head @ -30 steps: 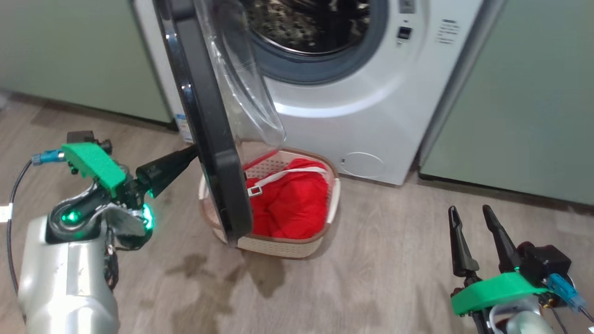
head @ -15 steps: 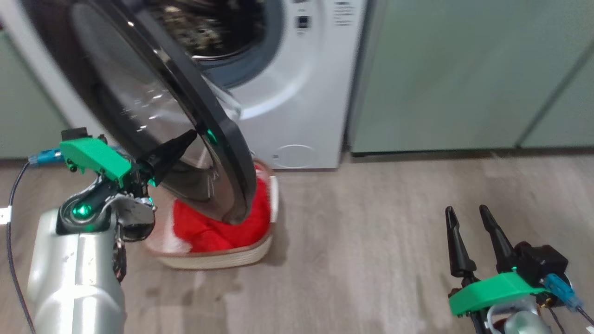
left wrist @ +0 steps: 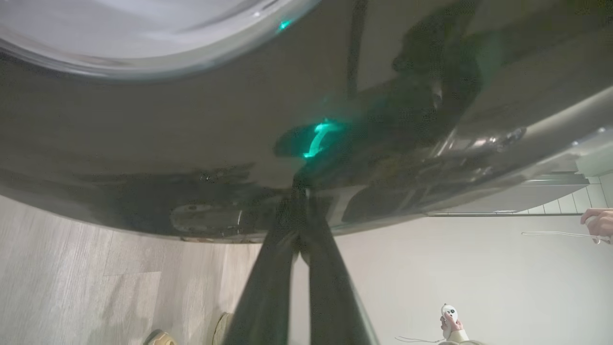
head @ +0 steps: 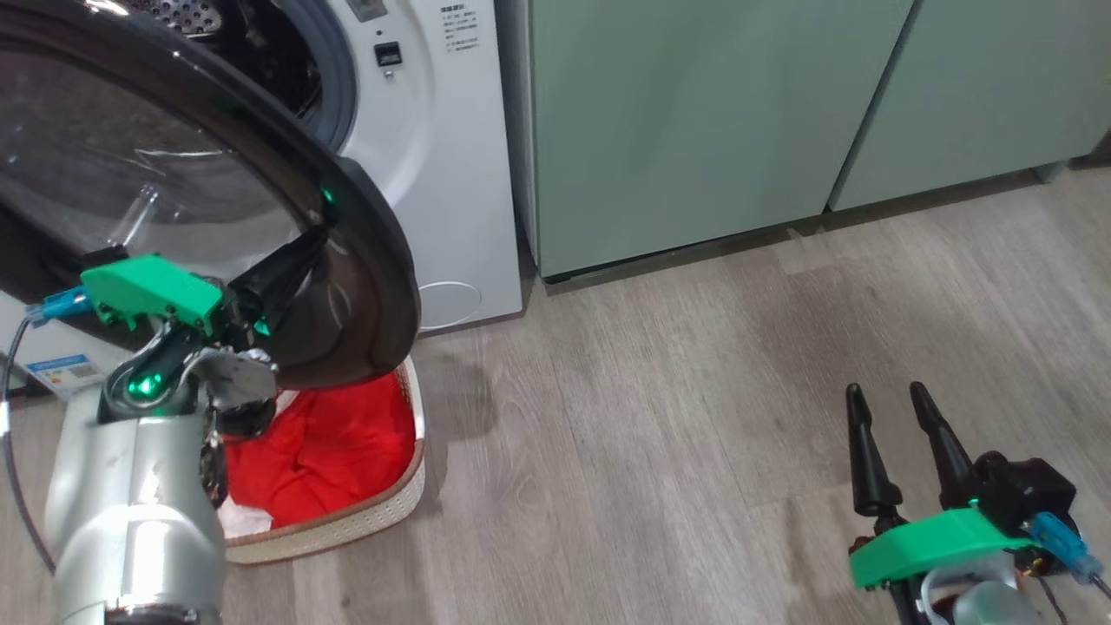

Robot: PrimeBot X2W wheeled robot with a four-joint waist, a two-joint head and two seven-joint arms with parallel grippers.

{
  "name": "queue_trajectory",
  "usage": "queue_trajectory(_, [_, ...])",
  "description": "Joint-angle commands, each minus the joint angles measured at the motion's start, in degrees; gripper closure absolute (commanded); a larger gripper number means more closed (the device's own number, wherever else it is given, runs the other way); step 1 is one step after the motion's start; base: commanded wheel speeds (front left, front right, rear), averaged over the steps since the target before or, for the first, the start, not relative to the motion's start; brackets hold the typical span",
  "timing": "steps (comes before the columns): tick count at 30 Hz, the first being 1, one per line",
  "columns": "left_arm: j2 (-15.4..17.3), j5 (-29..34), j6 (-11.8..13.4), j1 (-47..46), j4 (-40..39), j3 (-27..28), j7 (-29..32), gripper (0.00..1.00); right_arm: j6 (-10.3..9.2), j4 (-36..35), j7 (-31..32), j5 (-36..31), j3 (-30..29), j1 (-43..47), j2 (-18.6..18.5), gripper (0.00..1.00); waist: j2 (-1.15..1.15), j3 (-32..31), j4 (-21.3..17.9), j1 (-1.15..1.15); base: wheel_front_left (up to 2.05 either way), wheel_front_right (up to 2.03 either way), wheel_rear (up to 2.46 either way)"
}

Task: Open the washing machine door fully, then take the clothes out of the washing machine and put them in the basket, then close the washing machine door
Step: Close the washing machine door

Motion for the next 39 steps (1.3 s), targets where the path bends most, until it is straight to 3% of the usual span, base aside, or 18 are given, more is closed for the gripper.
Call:
queue_trajectory(1, [2.2,-0.6,-0.8,-2.9,-1.1,1.1,-0.4,1.00,-0.03,-2.1,-0.4,-0.4,0.9,-1.0,-0.7,0.00,0.00,-0.2,0.4,0.00,0.00,0.00,0.00])
queue_trajectory(6, [2.3,-1.2,-1.3,-2.3,-1.5,1.4,-2.0,1.00,-0.03,-2.5,-0.4,-0.5,-0.2,-0.8,-0.8,0.00,0.00,-0.8,3.4,0.00,0.00,0.00,0.00])
queue_trajectory(8, [2.6,-0.7,-1.3,-1.4,-2.5,0.8,-2.7,0.62,-0.03,-2.6,-0.4,-0.5,-0.8,-0.9,-1.0,0.00,0.00,-1.0,5.3,0.00,0.00,0.00,0.00])
queue_trajectory(9, [2.8,-0.5,-1.3,-0.7,-3.3,0.5,-2.8,0.52,-0.03,-2.7,-0.4,-0.5,-1.0,-0.9,-1.0,0.00,0.00,-1.1,6.3,0.00,0.00,0.00,0.00])
queue_trajectory(10, [3.0,-0.2,-1.3,0.2,-4.0,0.2,-3.1,0.20,-0.03,-2.7,-0.4,-0.5,-1.1,-1.0,-1.1,0.00,0.00,-1.2,7.2,0.00,0.00,0.00,0.00])
queue_trajectory(11, [3.4,0.1,-1.3,1.1,-4.7,0.1,-3.7,0.00,-0.03,-2.8,-0.4,-0.5,-1.2,-1.2,-1.1,0.00,0.00,-1.3,8.1,0.00,0.00,0.00,0.00])
queue_trajectory(17, [5.2,1.7,-1.4,6.4,-8.4,0.1,-8.3,0.00,-0.03,-3.0,-0.4,-0.4,-1.7,-1.7,-0.9,0.00,0.00,-1.9,11.6,0.00,0.00,0.00,0.00])
queue_trajectory(21, [8.3,6.4,-1.4,11.5,-11.9,-1.1,-17.3,0.00,-0.03,-3.1,-0.4,-0.4,-1.7,-1.9,-0.6,0.00,0.00,-2.1,13.5,0.00,0.00,0.00,0.00])
queue_trajectory(24, [10.7,10.1,-1.4,15.4,-14.1,-3.7,-24.9,0.00,-0.03,-2.9,-0.4,-0.4,-1.0,-1.8,-0.6,0.00,0.00,-2.3,14.3,0.00,0.00,0.00,0.00])
queue_trajectory(33, [18.6,19.9,-1.4,24.0,-17.4,-18.6,-51.7,0.00,-0.03,-2.9,-0.4,-0.3,-1.1,-1.6,-0.5,0.00,0.00,-2.8,15.2,0.00,0.00,0.00,0.00])
queue_trajectory(37, [21.1,24.5,-1.4,25.4,-16.0,-23.4,-56.5,0.00,-0.03,-3.0,-0.4,-0.3,-1.3,-1.2,-0.5,0.00,0.00,-3.2,15.1,0.00,0.00,0.00,0.00])
queue_trajectory(39, [21.2,27.5,-1.4,25.7,-16.4,-22.6,-56.8,0.00,-0.03,-3.1,-0.4,-0.4,-1.5,-1.0,-0.5,0.00,0.00,-3.3,15.1,0.00,0.00,0.00,0.00])
